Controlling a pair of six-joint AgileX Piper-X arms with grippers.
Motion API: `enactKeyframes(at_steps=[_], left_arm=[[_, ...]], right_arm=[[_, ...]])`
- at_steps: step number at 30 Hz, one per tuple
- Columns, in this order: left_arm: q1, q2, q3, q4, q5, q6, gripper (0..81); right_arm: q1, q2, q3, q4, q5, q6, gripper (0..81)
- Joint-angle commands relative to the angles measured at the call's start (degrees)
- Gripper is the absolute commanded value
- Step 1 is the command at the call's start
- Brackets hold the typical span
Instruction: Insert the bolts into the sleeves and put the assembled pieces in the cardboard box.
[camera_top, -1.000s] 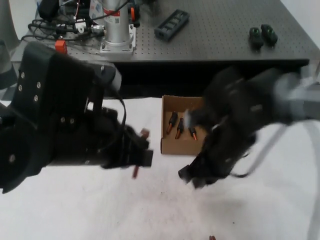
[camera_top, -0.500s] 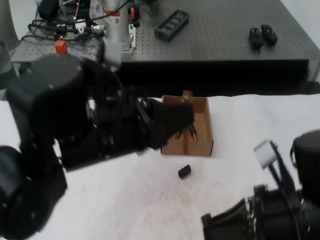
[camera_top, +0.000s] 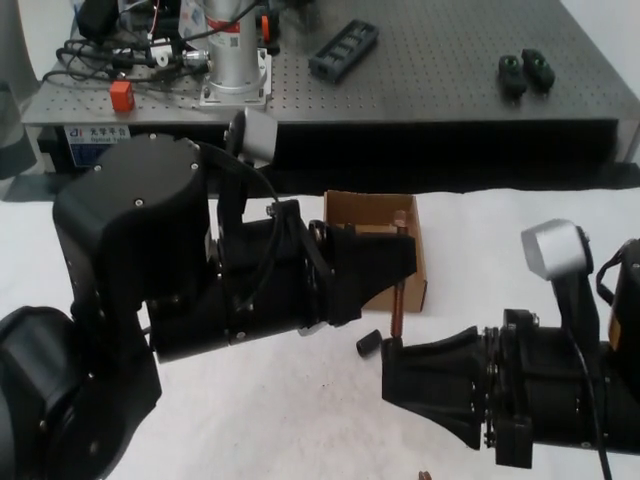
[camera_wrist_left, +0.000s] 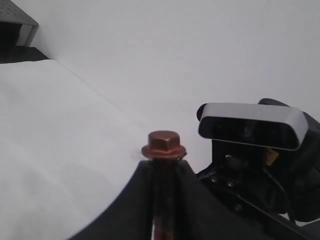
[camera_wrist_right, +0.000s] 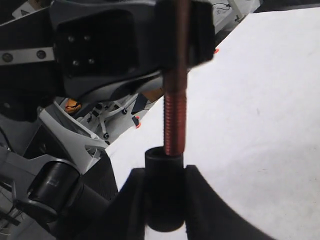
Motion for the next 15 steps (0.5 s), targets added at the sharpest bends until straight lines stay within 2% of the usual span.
enactKeyframes(at_steps=[1, 15], left_arm=[[-0.20, -0.20, -0.10, -1.17, 0.29, -1.43, 0.6], [-0.20, -0.20, -0.10, -1.16, 0.32, -4.18, 0.0]], right_arm=[[0.17, 0.14, -0.36, -1.74, 1.49, 0.44, 4.4], [0.17, 0.14, -0.36, -9.52, 6.38, 0.44, 4.4]])
